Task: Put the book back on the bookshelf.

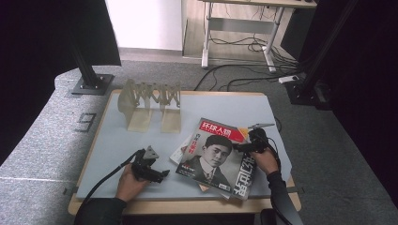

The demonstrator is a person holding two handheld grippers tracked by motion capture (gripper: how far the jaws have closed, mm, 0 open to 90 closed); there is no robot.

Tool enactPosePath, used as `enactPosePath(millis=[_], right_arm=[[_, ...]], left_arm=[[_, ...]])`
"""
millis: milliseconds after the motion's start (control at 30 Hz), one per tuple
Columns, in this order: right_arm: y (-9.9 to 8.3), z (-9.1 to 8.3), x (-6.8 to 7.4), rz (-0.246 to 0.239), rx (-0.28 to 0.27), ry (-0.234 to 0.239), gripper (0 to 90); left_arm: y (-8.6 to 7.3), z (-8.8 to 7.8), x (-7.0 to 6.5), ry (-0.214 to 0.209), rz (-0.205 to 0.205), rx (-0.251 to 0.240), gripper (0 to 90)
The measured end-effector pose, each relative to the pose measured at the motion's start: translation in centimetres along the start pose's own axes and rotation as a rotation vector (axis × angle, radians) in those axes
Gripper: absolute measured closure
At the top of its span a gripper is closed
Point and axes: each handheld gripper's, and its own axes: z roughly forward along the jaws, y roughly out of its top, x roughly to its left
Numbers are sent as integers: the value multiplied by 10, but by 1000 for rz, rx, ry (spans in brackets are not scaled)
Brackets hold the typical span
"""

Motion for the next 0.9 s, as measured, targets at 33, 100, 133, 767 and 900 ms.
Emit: enactPosePath(millis=[33, 100, 133, 767, 900], right_arm=[[1, 2, -3, 11, 1, 1, 11], [2, 4, -7, 31, 7, 14, 6], [3, 5, -9, 37, 10, 16, 0], [22, 24, -24, 74, 58, 81, 10], [26, 22, -21, 61, 48, 51, 57]], left_arm=[[0, 0, 0, 0, 0, 0, 49], [0, 0, 0, 1, 0, 0, 49], [0, 0, 0, 1, 0, 0, 49], [0, 0, 0, 3, 0, 1, 49], [0, 0, 0, 4, 1, 1, 49]])
